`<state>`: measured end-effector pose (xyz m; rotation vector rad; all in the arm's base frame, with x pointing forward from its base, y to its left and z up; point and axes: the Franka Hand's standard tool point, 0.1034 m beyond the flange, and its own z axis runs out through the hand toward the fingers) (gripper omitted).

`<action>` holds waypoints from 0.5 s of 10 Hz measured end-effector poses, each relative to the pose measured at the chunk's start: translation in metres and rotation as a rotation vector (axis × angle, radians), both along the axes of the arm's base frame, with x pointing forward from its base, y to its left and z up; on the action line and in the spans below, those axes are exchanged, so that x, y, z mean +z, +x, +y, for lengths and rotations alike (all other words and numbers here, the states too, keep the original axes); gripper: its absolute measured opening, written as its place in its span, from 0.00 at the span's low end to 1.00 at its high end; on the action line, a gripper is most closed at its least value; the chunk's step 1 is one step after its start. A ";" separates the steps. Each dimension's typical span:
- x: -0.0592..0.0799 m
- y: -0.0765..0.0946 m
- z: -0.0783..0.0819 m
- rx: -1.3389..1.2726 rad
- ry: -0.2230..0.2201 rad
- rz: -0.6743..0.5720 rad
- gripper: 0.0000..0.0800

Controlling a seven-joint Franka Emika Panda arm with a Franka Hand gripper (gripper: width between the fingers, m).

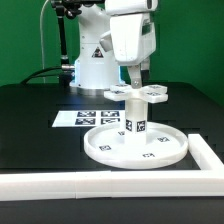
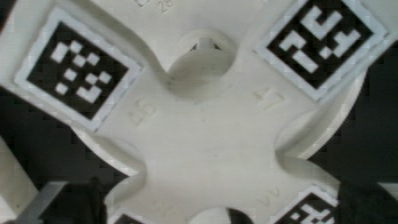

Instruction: Assemble round table

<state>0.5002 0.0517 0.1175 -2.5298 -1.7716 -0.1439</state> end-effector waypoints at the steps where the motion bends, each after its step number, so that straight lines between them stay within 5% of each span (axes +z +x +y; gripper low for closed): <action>1: -0.002 0.000 -0.001 -0.001 0.000 0.003 0.81; 5: -0.011 -0.003 -0.003 0.017 -0.011 0.024 0.81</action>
Offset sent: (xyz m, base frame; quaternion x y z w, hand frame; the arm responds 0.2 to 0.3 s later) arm 0.0000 0.0015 -0.0065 0.0058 -0.0133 -0.0560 0.9983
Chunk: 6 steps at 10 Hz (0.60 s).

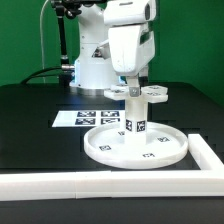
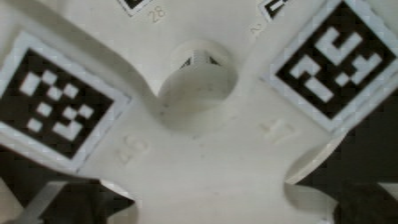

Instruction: Assemble round table

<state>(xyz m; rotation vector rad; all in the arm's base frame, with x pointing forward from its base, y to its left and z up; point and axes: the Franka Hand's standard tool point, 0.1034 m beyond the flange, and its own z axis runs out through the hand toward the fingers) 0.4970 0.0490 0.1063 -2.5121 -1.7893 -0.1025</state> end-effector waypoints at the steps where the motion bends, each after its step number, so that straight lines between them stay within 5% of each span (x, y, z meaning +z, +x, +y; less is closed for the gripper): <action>1: -0.001 0.000 0.000 0.008 -0.004 0.001 0.81; 6: -0.004 -0.001 -0.004 0.025 -0.018 0.009 0.81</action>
Offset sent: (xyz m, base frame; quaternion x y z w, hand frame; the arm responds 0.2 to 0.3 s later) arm 0.0042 -0.0009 -0.0004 0.0187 -0.0288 -0.0319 0.9989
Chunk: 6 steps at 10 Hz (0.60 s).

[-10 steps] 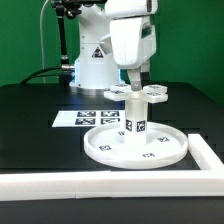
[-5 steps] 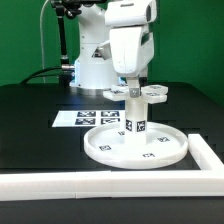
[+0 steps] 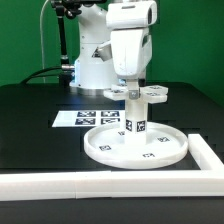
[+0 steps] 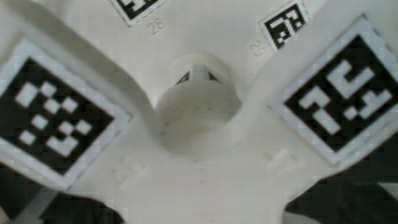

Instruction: Assemble round table

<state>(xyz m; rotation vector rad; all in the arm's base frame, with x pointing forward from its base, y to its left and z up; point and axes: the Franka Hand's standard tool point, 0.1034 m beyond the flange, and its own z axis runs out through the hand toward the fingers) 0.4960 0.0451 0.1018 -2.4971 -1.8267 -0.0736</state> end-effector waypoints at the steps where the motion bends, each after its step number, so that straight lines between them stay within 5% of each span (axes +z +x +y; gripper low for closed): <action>1: -0.002 -0.001 -0.001 -0.003 0.000 0.003 0.81; 3: -0.002 -0.001 -0.001 -0.004 0.000 0.004 0.81; 5: -0.002 -0.001 -0.001 -0.005 0.000 0.003 0.57; 6: -0.002 -0.001 -0.001 -0.008 0.000 0.004 0.57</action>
Offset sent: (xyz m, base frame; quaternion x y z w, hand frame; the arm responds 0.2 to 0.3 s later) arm 0.0000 0.0000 0.0000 0.0000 0.0000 0.0000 1.0000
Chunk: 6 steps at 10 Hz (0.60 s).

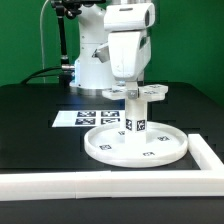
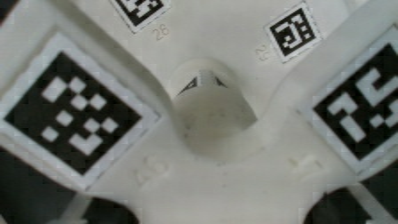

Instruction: Assemble round table

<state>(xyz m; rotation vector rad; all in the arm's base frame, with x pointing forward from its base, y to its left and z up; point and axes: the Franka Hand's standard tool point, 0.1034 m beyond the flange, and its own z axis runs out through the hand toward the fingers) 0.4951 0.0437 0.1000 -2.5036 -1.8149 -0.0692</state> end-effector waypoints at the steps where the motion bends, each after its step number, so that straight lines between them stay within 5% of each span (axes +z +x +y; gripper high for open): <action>1: 0.000 0.000 0.000 -0.038 0.000 0.003 0.57; 6: -0.001 -0.002 0.001 -0.490 0.007 0.032 0.57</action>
Offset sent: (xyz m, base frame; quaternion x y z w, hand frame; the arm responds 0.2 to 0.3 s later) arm 0.0000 0.0000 0.0000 0.0000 0.0000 0.1938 0.9810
